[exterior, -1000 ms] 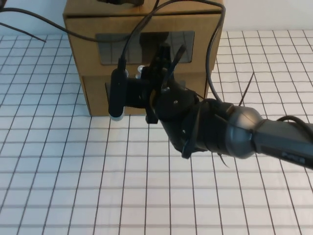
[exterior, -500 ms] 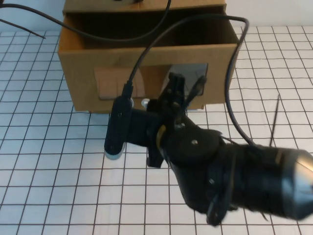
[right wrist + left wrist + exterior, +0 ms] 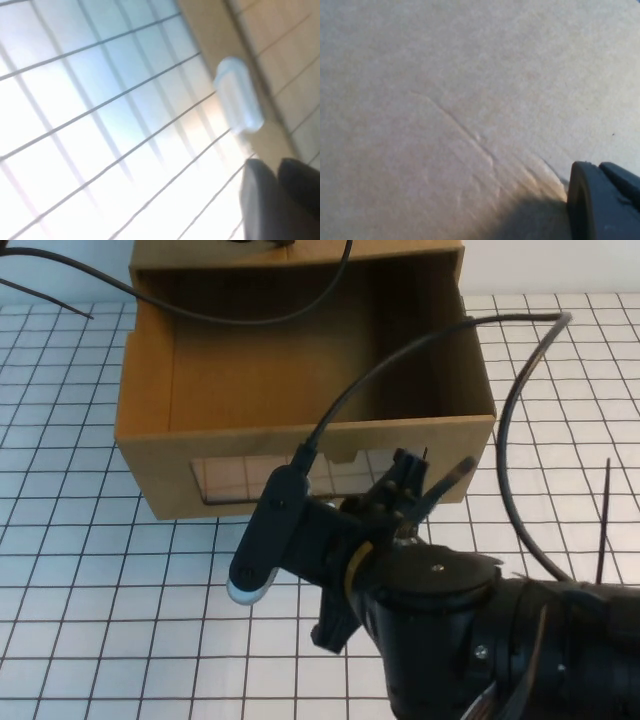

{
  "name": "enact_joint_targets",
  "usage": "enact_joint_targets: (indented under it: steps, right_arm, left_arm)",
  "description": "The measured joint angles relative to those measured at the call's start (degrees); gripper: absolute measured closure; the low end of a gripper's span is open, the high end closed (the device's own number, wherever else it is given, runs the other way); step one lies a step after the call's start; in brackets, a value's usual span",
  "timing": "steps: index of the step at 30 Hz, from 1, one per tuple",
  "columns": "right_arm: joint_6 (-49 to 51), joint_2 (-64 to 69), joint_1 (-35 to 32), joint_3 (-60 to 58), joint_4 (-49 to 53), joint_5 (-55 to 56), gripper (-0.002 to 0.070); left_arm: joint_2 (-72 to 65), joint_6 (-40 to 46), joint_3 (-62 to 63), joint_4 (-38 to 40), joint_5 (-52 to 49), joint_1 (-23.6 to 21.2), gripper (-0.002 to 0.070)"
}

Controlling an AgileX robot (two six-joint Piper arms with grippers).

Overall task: Open the shoe box
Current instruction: 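Pull the top drawer of the cardboard box fully open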

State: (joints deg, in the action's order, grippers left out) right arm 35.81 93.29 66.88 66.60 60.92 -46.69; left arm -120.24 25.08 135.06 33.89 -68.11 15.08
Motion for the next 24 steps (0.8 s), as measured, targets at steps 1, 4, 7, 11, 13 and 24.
enact_joint_targets:
  steps: [1,4,7,11,13,24]
  right_arm:
    - [0.0,-0.5,0.2,0.0,-2.0,-0.2,0.0602]
    - [-0.3,-2.9,1.7,0.0,-8.2,-1.2,0.0499]
    - [-0.9,-6.4,4.4,0.0,-12.0,-3.7,0.0463]
    - [-0.9,-12.0,6.4,0.0,-13.4,-8.8,0.0524]
    - [-0.9,-14.7,6.1,0.0,-13.4,-11.1,0.0576]
    - [-5.2,-22.9,-11.1,4.4,-23.3,-14.3,0.0686]
  left_arm:
    - [0.0,0.0,0.0,0.0,0.0,0.0,0.0676]
    - [0.0,0.0,0.0,0.0,0.0,0.0,0.0676]
    - [0.2,0.0,0.2,0.0,0.0,0.0,0.0676]
    - [1.3,0.0,2.0,-0.5,-2.6,0.0,0.0676]
    - [2.3,0.0,3.5,-0.8,-3.5,0.0,0.0676]
    - [13.6,-0.4,7.0,-3.0,-4.5,0.0,0.0676]
